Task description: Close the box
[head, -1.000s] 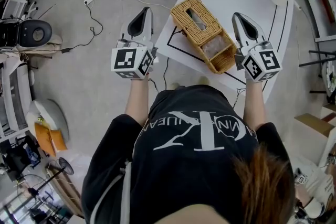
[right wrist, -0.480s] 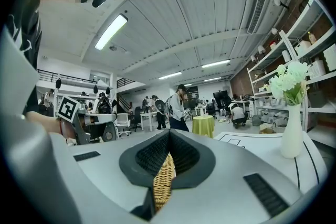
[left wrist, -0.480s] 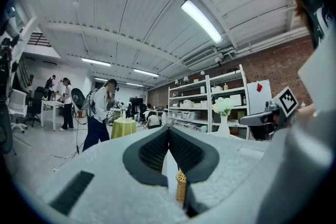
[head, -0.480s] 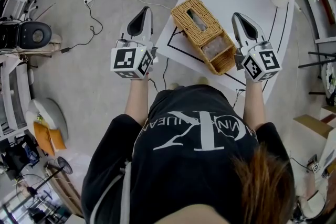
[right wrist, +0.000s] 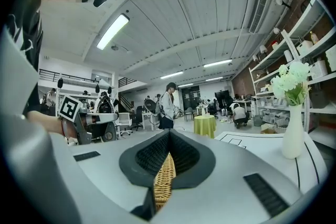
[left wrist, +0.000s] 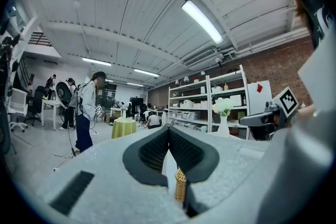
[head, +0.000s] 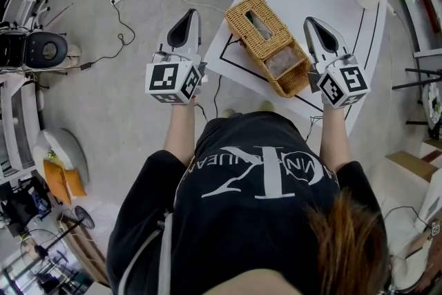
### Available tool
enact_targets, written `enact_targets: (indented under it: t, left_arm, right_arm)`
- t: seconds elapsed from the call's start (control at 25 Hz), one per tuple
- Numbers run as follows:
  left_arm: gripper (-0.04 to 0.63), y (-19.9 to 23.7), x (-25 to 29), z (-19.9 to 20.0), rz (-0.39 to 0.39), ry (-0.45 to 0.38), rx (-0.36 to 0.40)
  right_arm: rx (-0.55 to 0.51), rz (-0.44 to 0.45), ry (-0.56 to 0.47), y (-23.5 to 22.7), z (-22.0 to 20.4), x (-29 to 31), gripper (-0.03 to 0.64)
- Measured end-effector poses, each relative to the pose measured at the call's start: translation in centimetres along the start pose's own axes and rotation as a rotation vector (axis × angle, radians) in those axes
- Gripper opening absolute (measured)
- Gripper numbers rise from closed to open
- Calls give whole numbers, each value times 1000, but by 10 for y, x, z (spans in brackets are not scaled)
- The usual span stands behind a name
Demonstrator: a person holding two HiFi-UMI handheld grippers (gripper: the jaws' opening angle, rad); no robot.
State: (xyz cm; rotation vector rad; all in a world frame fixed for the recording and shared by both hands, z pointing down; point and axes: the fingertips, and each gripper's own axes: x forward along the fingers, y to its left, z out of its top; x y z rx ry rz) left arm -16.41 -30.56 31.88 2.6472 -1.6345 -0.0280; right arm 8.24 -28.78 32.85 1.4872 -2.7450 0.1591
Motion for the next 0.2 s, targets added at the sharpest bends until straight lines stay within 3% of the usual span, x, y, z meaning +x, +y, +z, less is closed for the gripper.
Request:
enact_targets:
  t: [0.2]
  left_arm:
    - [11, -3, -2, 0, -1, 1, -2]
  right_arm:
    - [2, 1, -1, 1, 0, -3, -2]
